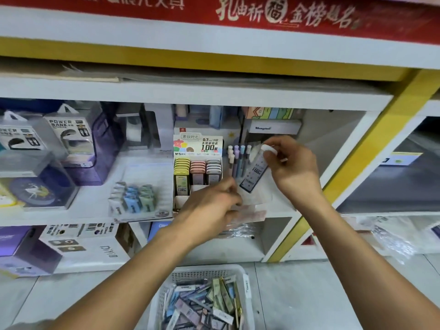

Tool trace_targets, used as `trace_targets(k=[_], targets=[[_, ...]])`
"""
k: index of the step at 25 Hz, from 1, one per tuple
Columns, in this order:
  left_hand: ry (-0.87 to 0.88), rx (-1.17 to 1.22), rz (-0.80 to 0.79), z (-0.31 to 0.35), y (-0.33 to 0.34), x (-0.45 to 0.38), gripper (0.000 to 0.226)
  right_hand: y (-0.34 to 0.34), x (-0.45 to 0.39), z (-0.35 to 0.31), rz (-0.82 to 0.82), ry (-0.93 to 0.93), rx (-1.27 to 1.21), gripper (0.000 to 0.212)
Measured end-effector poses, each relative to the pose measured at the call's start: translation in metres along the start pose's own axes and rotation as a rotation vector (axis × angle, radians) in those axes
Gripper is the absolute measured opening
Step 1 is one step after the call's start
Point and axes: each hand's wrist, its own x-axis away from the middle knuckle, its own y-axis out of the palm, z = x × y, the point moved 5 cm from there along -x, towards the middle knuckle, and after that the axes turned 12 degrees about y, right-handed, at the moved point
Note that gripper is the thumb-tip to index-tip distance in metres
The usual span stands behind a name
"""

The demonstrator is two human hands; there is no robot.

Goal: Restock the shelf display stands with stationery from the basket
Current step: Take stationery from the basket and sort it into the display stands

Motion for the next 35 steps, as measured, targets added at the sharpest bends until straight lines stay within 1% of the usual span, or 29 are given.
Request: trace_targets(k=[2, 7, 8, 9, 12, 14, 16, 19, 23, 25, 28, 31, 33, 35], targets=[[-0.016, -0.004, 0.006, -0.003, 0.0, -0.001, 0.012, 0.003, 0.0, 0.0, -0.015, -0.001, 0.003, 0.016], [-0.025, 0.029, 0.002, -0.009, -0.001, 0.003, 0.014, 0.006, 0.002, 0.0, -0.087, 0.048, -0.051, 0.018], [-0.054, 0.063, 0.036, -0.009, -0.003, 0.003, 0.017, 0.008, 0.002, -0.002, -0.114, 0.064, -0.102, 0.016], [-0.121, 0.137, 0.1, -0.011, -0.007, 0.003, 0.019, 0.009, 0.003, -0.004, -0.142, 0.079, -0.168, 0.014], [-0.372, 0.449, 0.34, -0.023, -0.021, 0.006, 0.02, 0.012, 0.005, -0.013, -0.2, 0.118, -0.337, 0.01], [-0.435, 0.577, 0.39, -0.03, -0.024, 0.006, 0.014, 0.014, 0.008, -0.017, -0.237, 0.141, -0.437, 0.008], [-0.459, 0.605, 0.384, -0.032, -0.026, 0.008, 0.006, 0.017, 0.009, -0.02, -0.271, 0.146, -0.498, 0.009], [-0.462, 0.525, 0.381, -0.038, -0.027, 0.012, 0.007, 0.019, 0.009, -0.023, -0.276, 0.142, -0.445, 0.011], [-0.373, 0.22, 0.436, -0.042, -0.047, 0.019, 0.015, 0.014, 0.002, -0.02, -0.166, 0.159, -0.32, 0.009], [-0.345, 0.108, 0.437, -0.046, -0.055, 0.022, 0.016, 0.013, 0.0, -0.019, -0.149, 0.149, -0.271, 0.01], [-0.351, 0.054, 0.419, -0.05, -0.06, 0.025, 0.017, 0.015, -0.001, -0.019, -0.149, 0.13, -0.228, 0.009], [-0.381, 0.022, 0.406, -0.054, -0.061, 0.029, 0.024, 0.017, -0.002, -0.024, -0.159, 0.13, -0.32, 0.009], [-0.396, 0.016, 0.413, -0.056, -0.064, 0.032, 0.026, 0.021, -0.001, -0.029, -0.204, 0.14, -0.424, 0.009], [-0.409, -0.005, 0.427, -0.061, -0.072, 0.037, 0.028, 0.033, 0.002, -0.035, -0.266, 0.115, -0.458, 0.008]])
